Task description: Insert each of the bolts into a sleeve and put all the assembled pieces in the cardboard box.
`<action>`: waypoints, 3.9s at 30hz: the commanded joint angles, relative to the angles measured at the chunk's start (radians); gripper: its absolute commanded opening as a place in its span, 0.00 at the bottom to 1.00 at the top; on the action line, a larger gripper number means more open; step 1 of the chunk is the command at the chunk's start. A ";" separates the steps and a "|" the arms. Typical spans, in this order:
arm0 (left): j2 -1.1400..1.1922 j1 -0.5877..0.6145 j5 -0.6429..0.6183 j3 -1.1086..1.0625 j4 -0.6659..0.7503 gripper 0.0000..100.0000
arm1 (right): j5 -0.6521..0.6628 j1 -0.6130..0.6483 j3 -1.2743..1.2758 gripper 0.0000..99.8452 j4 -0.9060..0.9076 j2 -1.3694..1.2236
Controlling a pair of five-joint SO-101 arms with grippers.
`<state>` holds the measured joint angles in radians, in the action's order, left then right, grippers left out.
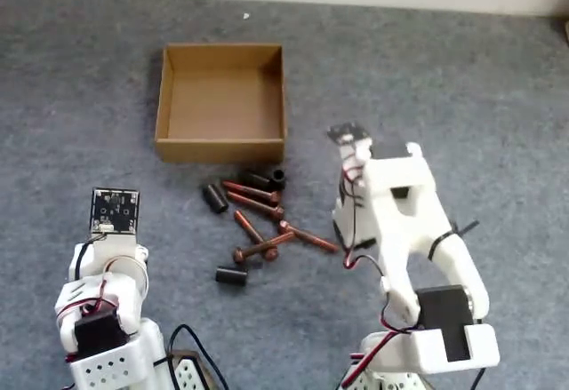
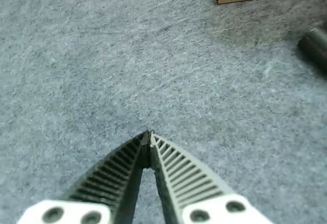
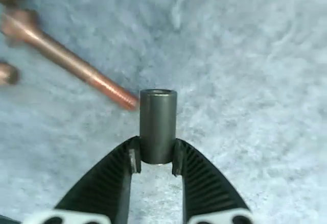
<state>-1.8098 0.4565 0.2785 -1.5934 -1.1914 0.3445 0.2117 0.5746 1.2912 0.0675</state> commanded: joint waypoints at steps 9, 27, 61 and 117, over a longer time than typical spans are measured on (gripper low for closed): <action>-0.004 0.007 0.011 0.028 0.028 0.01 | 0.031 -0.012 0.051 0.15 -0.058 0.048; -0.004 0.007 0.011 0.027 0.028 0.01 | 0.035 0.013 0.156 0.06 -0.240 0.036; 0.437 -0.395 0.244 0.544 -0.092 0.10 | -0.466 -0.196 0.633 0.00 -0.446 0.825; 2.137 -0.840 0.643 1.313 0.238 0.13 | -0.471 -0.298 0.636 0.00 -0.478 0.825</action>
<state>0.3122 -0.3552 0.9137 -0.2846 -0.9060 -0.1235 -0.0783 1.2206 0.8401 0.8669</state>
